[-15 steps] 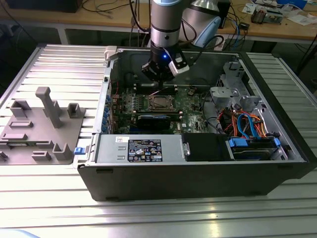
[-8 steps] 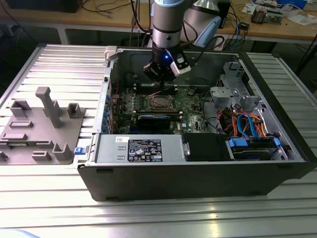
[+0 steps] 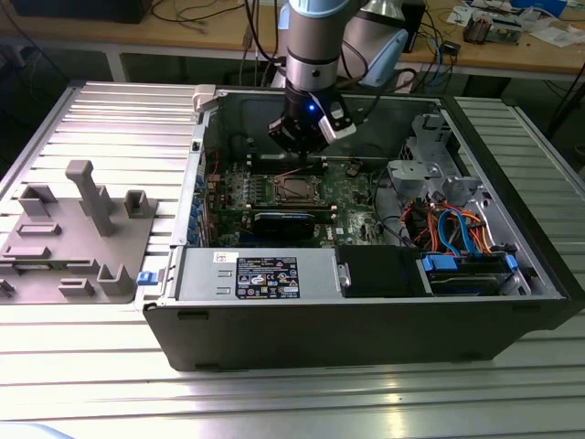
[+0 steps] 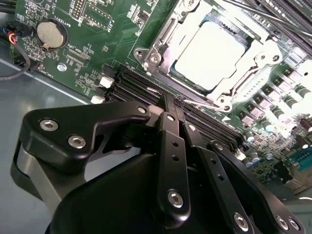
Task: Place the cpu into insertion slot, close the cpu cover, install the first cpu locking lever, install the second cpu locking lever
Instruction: 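Install the first cpu locking lever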
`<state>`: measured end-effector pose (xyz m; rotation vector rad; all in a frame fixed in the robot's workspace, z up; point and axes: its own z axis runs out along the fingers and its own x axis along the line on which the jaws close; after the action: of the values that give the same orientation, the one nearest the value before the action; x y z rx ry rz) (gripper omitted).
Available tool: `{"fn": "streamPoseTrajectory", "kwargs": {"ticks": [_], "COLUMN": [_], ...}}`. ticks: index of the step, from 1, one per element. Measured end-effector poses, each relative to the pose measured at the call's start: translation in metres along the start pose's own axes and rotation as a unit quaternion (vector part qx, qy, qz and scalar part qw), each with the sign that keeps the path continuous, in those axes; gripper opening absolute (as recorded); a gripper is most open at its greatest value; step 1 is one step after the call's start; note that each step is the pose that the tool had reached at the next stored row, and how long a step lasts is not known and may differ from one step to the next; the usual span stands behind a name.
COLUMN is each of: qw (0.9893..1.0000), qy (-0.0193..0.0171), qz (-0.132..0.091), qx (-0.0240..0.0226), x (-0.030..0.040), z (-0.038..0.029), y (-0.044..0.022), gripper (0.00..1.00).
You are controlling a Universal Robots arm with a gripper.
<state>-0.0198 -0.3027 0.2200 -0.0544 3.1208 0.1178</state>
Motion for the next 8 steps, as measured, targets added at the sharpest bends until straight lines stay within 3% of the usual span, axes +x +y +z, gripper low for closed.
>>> {"fn": "streamPoseTrajectory", "kwargs": {"ticks": [8], "qw": [1.0000], "qy": [-0.0003], "qz": [0.006], "qx": [-0.0058], "x": [-0.0021], "z": [0.0045], "y": [-0.0004], "gripper": [0.11]}}
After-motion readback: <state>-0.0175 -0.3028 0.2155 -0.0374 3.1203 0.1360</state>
